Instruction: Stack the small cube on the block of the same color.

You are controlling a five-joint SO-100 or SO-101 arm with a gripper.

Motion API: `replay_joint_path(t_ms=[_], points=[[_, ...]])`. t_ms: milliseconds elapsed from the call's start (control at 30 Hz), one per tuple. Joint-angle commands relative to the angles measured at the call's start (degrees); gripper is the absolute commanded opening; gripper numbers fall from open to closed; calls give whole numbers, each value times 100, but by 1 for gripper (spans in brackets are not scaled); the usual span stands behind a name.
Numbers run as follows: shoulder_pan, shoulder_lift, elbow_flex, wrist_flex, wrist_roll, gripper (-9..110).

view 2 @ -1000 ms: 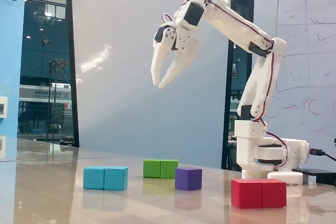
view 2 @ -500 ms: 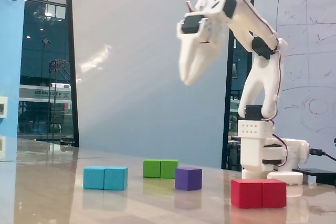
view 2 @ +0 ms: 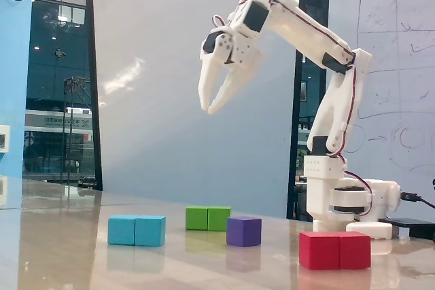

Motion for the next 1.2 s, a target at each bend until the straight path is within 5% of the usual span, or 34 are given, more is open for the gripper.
replay_joint_path(t_ms=[0,633,1167], points=[[-949,299,-53,-132,35,0],[-1195,2057,642,-149,62,0],[-1134,5704,5256,-2083,0,0]])
